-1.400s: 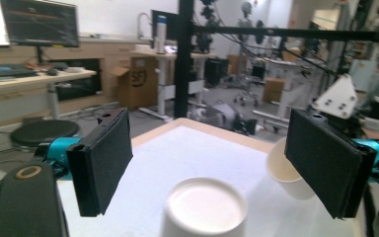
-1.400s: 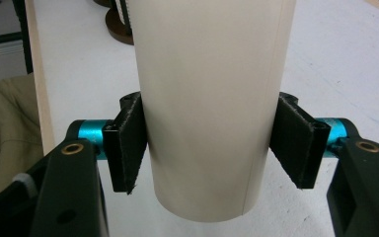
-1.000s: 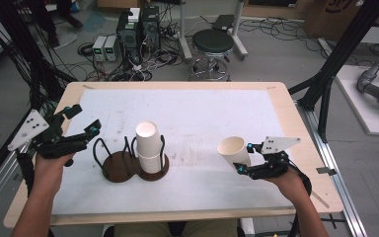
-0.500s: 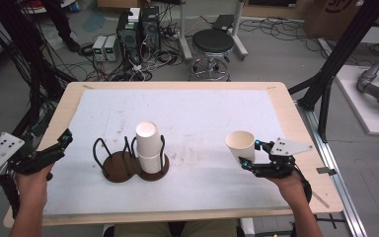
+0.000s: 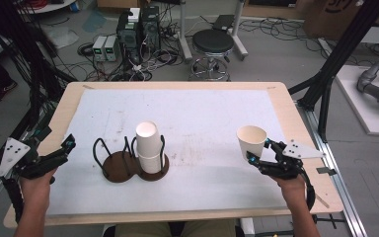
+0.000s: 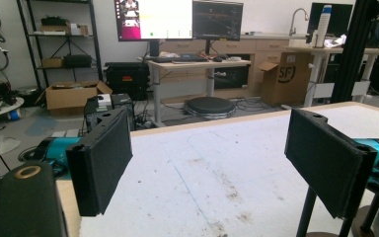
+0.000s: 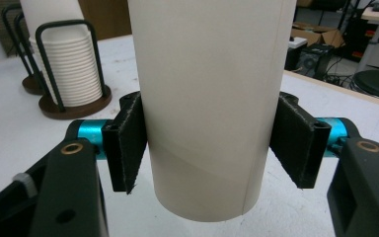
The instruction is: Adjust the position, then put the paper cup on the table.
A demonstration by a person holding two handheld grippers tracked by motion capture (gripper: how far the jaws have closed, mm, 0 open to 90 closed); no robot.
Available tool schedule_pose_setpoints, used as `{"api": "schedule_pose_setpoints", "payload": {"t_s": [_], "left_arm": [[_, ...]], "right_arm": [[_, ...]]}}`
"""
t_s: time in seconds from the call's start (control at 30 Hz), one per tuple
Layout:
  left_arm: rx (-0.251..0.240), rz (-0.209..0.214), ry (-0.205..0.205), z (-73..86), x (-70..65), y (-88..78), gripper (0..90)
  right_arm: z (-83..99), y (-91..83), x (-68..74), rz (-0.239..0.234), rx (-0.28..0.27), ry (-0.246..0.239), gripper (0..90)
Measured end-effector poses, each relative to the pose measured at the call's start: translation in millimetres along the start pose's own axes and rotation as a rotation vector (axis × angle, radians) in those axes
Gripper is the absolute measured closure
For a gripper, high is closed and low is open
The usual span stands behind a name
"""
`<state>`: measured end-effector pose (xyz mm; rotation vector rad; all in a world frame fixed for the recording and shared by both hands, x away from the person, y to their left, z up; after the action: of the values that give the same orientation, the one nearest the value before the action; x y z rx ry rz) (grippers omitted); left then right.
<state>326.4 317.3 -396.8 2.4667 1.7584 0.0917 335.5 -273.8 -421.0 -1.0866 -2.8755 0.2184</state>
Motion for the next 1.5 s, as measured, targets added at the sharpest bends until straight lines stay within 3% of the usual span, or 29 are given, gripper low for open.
{"api": "schedule_pose_setpoints", "payload": {"t_s": [0.6, 0.8, 1.03, 1.2, 1.5], "left_arm": [[0.019, 0.028, -0.002, 8.7, -7.0, 2.2, 18.1], [0.027, 0.034, -0.005, 11.1, -6.9, 3.7, 18.1], [0.03, 0.028, -0.01, 12.2, -3.7, 2.6, 18.1], [0.03, 0.029, -0.012, 11.9, -4.4, 3.5, 18.1], [0.041, 0.045, -0.012, 15.1, -7.5, 6.4, 18.1]], "right_arm": [[-3.4, -3.7, -5.7, 0.041, -0.062, 0.033, 35.3], [0.6, 1.9, -9.7, 0.062, -0.038, 0.036, 35.2], [5.5, 20.2, -20.4, 0.097, -0.014, 0.049, 35.2], [11.8, 38.9, -32.1, 0.128, -0.005, 0.098, 35.2], [31.8, 55.2, -49.1, 0.202, 0.086, 0.146, 35.2]]}}
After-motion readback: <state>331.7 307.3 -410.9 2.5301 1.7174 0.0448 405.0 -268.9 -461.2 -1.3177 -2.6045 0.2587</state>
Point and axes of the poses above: each handheld gripper's, and its own axes: y roughly forward along the jaws, z roughly out of its underside, x roughly to its left, the point moved 7 cm from there along y, roughly forward along the jaws, and after that the axes turned 7 degrees about -x, right-handed, at the moved point
